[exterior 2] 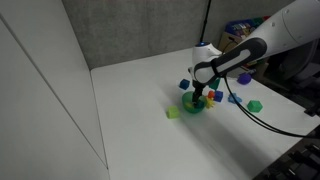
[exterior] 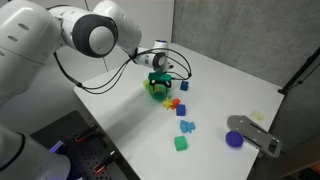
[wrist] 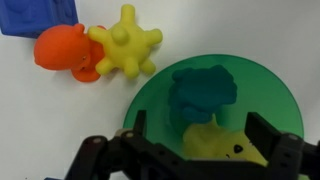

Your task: Pick up the blue toy from the green bowl and put it on the table, slide the green bowl a little backward on the table

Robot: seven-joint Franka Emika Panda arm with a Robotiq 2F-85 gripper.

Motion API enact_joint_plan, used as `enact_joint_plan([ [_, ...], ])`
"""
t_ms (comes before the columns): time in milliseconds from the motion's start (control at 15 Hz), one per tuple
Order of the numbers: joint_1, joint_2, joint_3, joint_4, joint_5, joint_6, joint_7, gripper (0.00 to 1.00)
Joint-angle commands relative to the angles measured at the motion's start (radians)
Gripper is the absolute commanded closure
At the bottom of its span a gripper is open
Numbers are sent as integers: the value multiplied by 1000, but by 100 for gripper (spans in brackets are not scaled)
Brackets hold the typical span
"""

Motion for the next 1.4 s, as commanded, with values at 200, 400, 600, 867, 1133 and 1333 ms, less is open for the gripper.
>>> enact_joint_plan([
  [200,-33,50,34,37,-19,-1,-68,0],
  [400,-28,60,29,42,-27,-8,-69,0],
  [600,-16,63,16,48,-47,-17,-54,33],
  [867,0,48,8,69,-58,-50,-22,66],
  [1133,15,33,5,119,-46,-119,22,79],
  [1333,17,18,12,156,-34,-169,44,85],
])
